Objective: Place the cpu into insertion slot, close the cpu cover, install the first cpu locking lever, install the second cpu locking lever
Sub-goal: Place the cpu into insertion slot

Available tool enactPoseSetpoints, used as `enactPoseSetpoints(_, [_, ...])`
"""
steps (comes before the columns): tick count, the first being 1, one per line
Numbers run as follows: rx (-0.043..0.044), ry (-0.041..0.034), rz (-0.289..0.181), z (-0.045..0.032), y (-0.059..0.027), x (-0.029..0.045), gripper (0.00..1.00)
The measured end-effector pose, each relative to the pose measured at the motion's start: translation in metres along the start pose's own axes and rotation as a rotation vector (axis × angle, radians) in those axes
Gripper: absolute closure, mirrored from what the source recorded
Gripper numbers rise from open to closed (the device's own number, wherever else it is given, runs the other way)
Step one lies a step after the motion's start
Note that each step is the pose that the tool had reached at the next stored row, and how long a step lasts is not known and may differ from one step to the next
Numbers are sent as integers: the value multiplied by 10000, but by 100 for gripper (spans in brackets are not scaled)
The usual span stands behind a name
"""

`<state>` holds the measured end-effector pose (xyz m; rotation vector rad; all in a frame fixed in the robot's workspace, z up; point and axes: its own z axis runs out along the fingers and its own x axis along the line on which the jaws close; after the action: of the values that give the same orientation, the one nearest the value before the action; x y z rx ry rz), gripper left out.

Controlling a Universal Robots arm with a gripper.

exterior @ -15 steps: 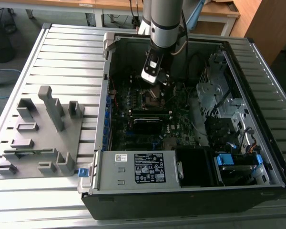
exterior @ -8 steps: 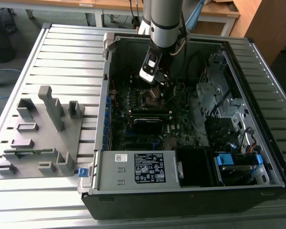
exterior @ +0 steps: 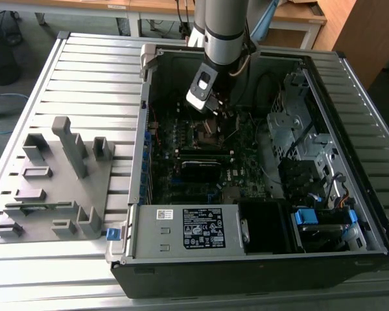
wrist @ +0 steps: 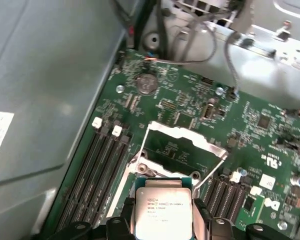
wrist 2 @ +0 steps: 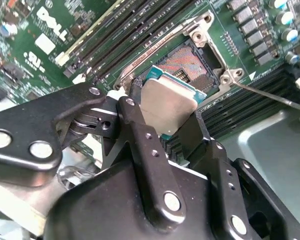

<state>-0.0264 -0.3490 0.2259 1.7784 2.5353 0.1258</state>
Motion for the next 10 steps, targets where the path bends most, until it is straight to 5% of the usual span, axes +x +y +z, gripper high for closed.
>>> enactPoseSetpoints(10, [-22,-161,1778,12,-1,0,46])
